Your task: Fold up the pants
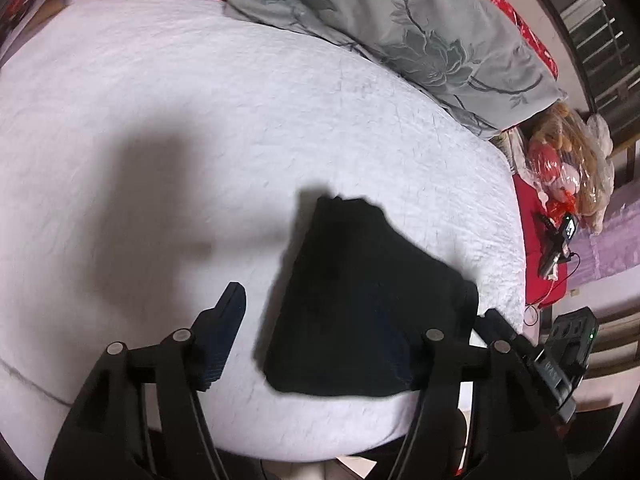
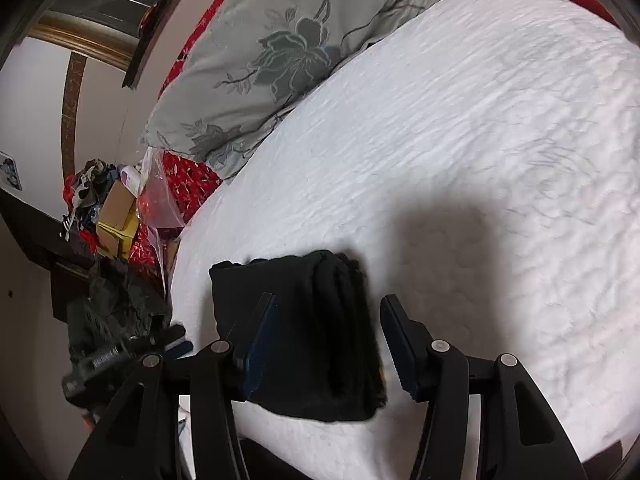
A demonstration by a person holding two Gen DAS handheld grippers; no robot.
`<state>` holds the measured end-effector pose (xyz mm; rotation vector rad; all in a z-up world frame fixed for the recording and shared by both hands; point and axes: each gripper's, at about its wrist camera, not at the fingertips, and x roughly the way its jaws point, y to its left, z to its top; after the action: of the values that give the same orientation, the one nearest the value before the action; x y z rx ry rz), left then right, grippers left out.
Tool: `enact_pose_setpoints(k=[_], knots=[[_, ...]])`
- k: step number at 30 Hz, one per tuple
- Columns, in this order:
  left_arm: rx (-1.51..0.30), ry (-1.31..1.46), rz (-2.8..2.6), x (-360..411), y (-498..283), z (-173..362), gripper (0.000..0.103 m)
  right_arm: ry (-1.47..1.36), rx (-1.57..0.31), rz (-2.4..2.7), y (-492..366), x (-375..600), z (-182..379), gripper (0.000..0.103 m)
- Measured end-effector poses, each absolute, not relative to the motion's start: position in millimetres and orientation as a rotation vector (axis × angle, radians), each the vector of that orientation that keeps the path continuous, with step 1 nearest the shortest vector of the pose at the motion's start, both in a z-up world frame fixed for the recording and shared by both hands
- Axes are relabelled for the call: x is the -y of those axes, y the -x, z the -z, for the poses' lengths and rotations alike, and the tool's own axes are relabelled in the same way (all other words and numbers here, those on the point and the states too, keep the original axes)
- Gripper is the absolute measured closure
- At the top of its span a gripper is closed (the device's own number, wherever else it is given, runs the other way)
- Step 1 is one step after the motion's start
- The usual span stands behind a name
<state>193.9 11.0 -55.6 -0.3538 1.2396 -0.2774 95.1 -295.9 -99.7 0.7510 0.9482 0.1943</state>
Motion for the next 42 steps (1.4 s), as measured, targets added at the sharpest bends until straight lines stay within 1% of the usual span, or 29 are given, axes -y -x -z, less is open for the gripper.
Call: enact_pose_setpoints(k=[6,7,8,9,10,11,12,15,18,20,21,22,25,26,27,28,29,30,31,33,35,36,37,38,40,42], knots=[[-1.319,0.308,0.261,10.4,-229.0,83.9,0.038,-0.747,-0.982,-0.184,-116.4,285.2,116.0,0.047],[-1.332,0.327,0.252,12.2,-235.7,90.9,0.039,-0.736,-0.984,-0.19,-118.7,284.1,118.5,0.053],[-1.342,0.349,0.251,11.2,-238.4,95.9,0.039,-0.719,-0.988,-0.199,-122.2,281.8,120.2,0.061],[-1.352,0.372,0.25,11.0,-241.8,98.7,0.045,-0.697,-1.0,-0.192,-125.8,279.4,120.7,0.072],[-1.355,0.398,0.252,10.7,-244.2,99.5,0.053,-0.683,-1.002,-0.185,-130.3,278.0,119.2,0.074],[-1.362,0.447,0.271,9.5,-245.9,97.8,0.067,-0.69,-0.988,-0.191,-133.2,278.0,114.6,0.075],[-1.359,0.47,0.268,7.7,-245.8,94.4,0.067,-0.7,-0.969,-0.202,-135.3,278.1,109.3,0.078],[-1.344,0.398,0.217,10.3,-249.3,93.6,0.067,-0.694,-0.938,-0.231,-144.2,276.6,96.4,0.079],[-1.361,0.384,0.204,11.6,-248.7,99.6,0.067,-0.633,-1.018,-0.188,-150.6,272.0,114.1,0.079],[-1.359,0.357,0.197,14.0,-246.2,97.2,0.066,-0.66,-1.018,-0.182,-146.1,273.8,121.5,0.079],[-1.361,0.353,0.204,14.1,-244.5,94.8,0.065,-0.684,-1.011,-0.19,-143.3,275.5,120.5,0.077],[-1.364,0.357,0.217,13.3,-244.6,93.1,0.066,-0.7,-1.008,-0.198,-140.8,276.6,118.3,0.073],[-1.349,0.411,0.268,-0.2,-236.5,83.6,0.065,-0.699,-0.991,-0.22,-127.2,282.0,106.8,0.071],[-1.336,0.426,0.274,-6.7,-231.2,81.4,0.057,-0.691,-0.993,-0.22,-121.7,283.2,105.2,0.07],[-1.323,0.441,0.271,-14.2,-223.8,80.5,0.045,-0.686,-0.999,-0.224,-117.2,283.1,105.0,0.07],[-1.314,0.458,0.269,-21.0,-215.5,81.0,0.04,-0.685,-1.005,-0.228,-113.6,282.0,106.0,0.07],[-1.309,0.484,0.279,-27.1,-206.9,83.2,0.038,-0.685,-1.015,-0.236,-110.5,280.3,108.4,0.07],[-1.311,0.502,0.296,-28.3,-200.7,86.0,0.038,-0.682,-1.023,-0.241,-107.9,277.3,110.7,0.069],[-1.318,0.517,0.315,-28.4,-195.0,89.6,0.038,-0.67,-1.026,-0.232,-104.9,274.7,112.4,0.066],[-1.344,0.52,0.34,-23.2,-184.9,97.3,0.038,-0.648,-1.034,-0.212,-102.0,270.1,116.2,0.065],[-1.363,0.456,0.339,-14.8,-176.1,100.2,0.039,-0.636,-1.034,-0.202,-100.4,269.0,114.3,0.071],[-1.354,0.387,0.321,-8.1,-171.2,98.9,0.043,-0.632,-1.024,-0.208,-98.0,269.3,109.2,0.077],[-1.339,0.317,0.292,-3.1,-166.8,97.9,0.047,-0.642,-1.01,-0.224,-94.4,271.1,105.1,0.08],[-1.334,0.227,0.249,2.2,-163.3,100.8,0.051,-0.657,-0.994,-0.238,-90.5,273.4,101.4,0.08],[-1.354,0.208,0.237,2.7,-162.6,114.1,0.051,-0.668,-0.997,-0.244,-85.4,276.0,104.3,0.081],[-1.351,0.27,0.233,-3.6,-163.2,120.3,0.051,-0.643,-1.041,-0.222,-84.2,274.1,119.8,0.081]])
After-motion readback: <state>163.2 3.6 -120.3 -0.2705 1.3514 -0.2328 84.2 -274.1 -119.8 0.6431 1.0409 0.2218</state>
